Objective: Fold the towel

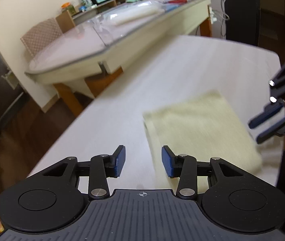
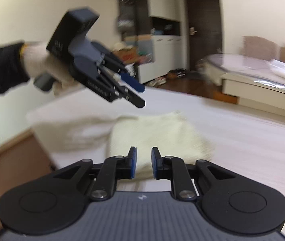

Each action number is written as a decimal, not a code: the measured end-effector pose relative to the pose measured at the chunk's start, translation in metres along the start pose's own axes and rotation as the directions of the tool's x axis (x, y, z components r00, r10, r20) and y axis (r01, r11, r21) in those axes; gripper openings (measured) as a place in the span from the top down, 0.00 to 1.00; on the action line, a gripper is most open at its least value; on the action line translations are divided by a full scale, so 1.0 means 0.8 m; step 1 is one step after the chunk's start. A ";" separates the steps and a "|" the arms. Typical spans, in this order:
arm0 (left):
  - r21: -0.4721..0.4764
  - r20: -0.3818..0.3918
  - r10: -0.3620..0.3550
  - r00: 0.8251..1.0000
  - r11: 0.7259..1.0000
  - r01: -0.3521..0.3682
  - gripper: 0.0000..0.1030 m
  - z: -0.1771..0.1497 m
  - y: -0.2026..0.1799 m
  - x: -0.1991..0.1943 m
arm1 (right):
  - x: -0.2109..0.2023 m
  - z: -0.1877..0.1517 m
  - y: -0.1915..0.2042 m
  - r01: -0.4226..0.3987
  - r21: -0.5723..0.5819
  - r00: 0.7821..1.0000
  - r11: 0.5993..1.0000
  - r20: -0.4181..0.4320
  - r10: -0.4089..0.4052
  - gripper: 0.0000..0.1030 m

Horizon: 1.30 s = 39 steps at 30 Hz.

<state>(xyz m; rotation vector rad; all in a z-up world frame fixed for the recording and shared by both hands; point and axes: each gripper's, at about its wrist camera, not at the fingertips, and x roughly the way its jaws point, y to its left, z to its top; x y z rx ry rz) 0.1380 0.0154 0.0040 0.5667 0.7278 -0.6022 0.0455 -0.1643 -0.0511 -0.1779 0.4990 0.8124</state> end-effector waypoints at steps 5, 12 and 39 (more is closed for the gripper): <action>-0.032 -0.019 0.052 0.998 0.998 -0.053 0.55 -0.028 -0.006 0.008 | 0.014 -0.004 0.019 -0.005 0.000 0.999 1.000 -0.036 0.005 0.81; -0.038 -0.031 0.153 0.988 0.987 -0.154 0.56 -0.024 0.021 0.027 | 0.043 0.014 0.049 -0.031 0.000 0.999 1.000 -0.038 0.031 0.81; -0.234 0.000 0.210 0.978 0.951 -0.204 0.50 -0.057 -0.016 0.001 | -0.026 0.005 -0.043 0.103 0.082 0.994 0.991 -0.051 -0.099 0.73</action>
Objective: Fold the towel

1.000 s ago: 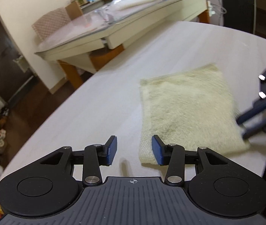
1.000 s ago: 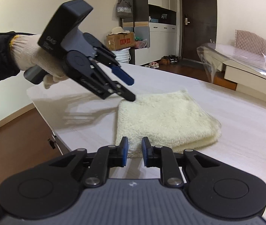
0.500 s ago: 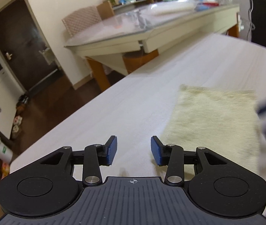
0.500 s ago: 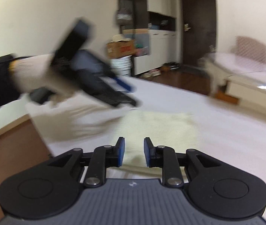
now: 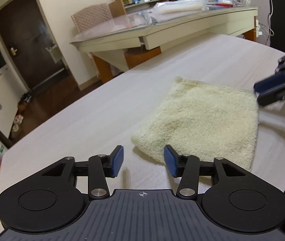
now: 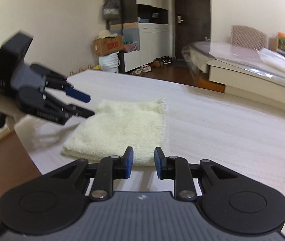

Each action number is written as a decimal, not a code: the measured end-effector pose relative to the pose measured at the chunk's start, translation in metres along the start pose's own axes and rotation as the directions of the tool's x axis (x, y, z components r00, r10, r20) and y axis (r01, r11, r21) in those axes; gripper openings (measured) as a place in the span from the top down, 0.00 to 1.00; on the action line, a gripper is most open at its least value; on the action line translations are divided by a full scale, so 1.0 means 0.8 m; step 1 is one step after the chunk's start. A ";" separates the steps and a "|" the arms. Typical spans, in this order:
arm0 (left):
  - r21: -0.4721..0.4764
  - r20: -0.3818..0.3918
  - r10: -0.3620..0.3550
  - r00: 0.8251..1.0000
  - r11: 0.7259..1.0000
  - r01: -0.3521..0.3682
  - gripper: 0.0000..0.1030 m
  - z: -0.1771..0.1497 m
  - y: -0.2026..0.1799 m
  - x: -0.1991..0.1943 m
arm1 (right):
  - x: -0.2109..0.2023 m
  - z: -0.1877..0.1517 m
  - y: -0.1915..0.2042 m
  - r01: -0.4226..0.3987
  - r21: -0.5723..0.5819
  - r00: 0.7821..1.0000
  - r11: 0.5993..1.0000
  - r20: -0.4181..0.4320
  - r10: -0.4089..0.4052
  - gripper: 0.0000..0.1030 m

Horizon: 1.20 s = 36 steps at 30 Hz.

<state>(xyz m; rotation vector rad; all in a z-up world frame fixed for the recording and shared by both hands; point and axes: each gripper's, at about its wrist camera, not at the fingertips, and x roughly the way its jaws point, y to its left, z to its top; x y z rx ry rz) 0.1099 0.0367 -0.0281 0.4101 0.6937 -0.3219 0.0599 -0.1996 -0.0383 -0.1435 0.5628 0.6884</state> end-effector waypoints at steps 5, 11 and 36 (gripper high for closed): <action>0.023 -0.001 0.005 1.000 1.000 -0.005 0.50 0.008 0.007 0.013 | -0.001 -0.002 0.007 0.003 -0.028 1.000 1.000 -0.008 -0.004 0.73; 0.031 -0.015 0.020 1.000 0.999 -0.019 0.50 0.016 0.009 0.019 | 0.006 -0.007 0.029 -0.001 -0.055 1.000 0.998 -0.006 0.000 0.69; -0.097 -0.003 -0.013 1.000 0.995 0.012 0.42 0.024 -0.008 0.012 | 0.022 0.026 0.008 -0.018 -0.047 1.000 0.999 -0.023 0.017 0.56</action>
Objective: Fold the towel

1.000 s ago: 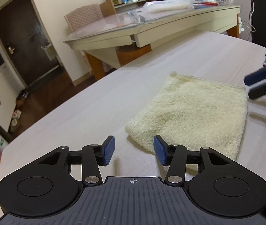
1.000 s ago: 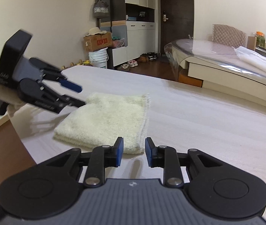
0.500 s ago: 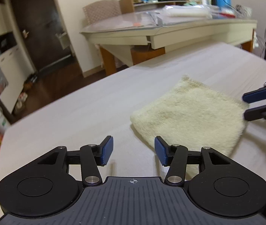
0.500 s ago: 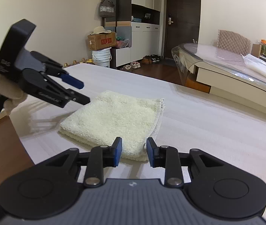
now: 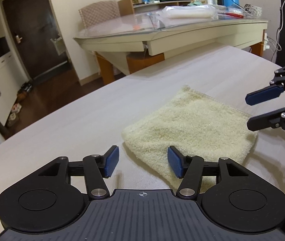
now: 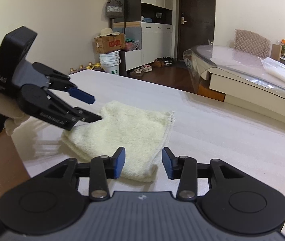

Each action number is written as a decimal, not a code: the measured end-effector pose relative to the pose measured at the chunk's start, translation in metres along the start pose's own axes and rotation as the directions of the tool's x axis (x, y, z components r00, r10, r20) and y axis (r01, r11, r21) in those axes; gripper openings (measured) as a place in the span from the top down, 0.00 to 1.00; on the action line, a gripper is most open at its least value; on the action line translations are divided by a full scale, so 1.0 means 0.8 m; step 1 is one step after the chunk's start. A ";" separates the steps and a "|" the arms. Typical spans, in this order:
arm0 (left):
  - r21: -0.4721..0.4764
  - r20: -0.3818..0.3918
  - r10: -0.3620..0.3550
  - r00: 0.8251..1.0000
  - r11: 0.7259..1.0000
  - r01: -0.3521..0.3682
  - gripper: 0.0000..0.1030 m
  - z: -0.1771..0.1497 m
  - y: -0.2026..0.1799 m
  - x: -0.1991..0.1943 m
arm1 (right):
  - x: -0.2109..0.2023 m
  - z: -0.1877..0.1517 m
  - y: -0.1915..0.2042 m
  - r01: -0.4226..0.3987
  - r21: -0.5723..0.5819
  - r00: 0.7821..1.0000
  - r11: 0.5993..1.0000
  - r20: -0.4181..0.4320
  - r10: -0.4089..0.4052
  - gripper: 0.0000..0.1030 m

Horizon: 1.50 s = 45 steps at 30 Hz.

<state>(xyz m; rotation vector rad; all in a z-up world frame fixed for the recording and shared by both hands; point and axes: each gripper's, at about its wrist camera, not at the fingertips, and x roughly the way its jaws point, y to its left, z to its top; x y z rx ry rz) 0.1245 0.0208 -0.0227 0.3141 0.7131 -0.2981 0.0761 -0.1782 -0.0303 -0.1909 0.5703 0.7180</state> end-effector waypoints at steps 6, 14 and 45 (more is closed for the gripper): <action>0.026 -0.012 0.000 1.000 1.000 0.000 0.38 -0.004 0.003 -0.003 | 0.004 0.002 -0.005 -0.006 -0.014 1.000 1.000 -0.029 0.005 0.55; 0.053 -0.003 0.019 1.000 0.998 -0.019 0.38 -0.012 -0.001 -0.009 | 0.014 -0.001 -0.005 -0.033 -0.110 0.994 0.993 -0.105 0.021 0.51; -0.073 0.052 0.002 0.999 0.997 0.002 0.38 -0.032 -0.025 -0.031 | 0.011 -0.008 -0.009 -0.007 -0.136 0.998 0.991 -0.063 -0.002 0.41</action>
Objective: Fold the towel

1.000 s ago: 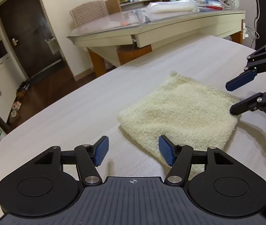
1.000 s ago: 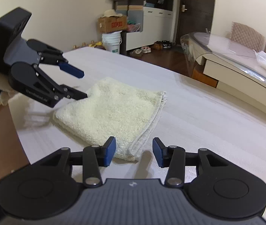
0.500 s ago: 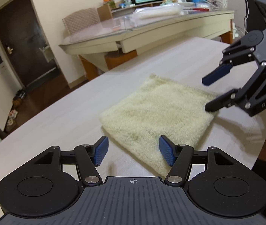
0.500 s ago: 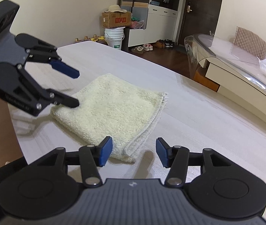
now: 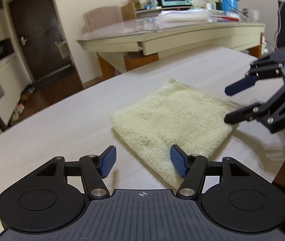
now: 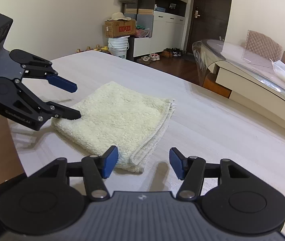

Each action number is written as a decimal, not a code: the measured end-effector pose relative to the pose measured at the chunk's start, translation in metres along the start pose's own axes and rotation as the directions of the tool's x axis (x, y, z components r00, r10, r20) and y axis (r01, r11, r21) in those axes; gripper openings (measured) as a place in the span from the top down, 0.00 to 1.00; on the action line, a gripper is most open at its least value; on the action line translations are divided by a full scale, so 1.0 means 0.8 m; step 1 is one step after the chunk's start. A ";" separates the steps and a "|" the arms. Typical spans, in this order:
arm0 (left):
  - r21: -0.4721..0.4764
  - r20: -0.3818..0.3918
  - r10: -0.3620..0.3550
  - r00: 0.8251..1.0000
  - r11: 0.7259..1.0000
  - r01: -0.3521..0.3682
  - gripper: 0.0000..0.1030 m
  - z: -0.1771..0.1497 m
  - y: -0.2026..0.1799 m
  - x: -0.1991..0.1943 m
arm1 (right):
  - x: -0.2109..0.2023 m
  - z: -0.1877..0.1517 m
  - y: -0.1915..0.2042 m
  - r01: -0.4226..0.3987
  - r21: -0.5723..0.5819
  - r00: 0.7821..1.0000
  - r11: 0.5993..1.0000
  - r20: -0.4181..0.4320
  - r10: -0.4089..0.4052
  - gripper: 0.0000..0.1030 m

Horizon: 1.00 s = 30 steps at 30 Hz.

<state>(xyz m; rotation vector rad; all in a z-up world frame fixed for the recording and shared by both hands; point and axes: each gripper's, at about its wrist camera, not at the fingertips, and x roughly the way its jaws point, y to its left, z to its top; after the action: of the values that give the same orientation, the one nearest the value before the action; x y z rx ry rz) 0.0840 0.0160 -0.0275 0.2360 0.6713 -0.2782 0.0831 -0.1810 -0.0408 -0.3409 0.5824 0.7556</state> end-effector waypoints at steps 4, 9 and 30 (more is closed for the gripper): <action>-0.002 -0.006 0.031 0.999 1.000 -0.031 0.37 0.014 0.007 0.009 | -0.002 0.006 -0.004 -0.013 0.012 1.000 1.000 0.021 0.013 0.42; -0.020 -0.022 0.074 0.997 0.997 -0.075 0.37 0.027 0.012 0.020 | -0.004 0.012 -0.005 -0.025 0.018 0.999 1.000 0.048 0.024 0.42; -0.022 -0.054 0.108 0.993 0.994 -0.109 0.36 0.025 0.007 0.024 | 0.009 0.008 -0.001 -0.012 0.014 1.000 1.000 0.010 0.011 0.40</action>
<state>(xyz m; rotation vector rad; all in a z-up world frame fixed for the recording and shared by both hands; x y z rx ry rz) 0.1119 0.0115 -0.0237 0.2561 0.7113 -0.1600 0.0900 -0.1747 -0.0397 -0.3206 0.5804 0.7635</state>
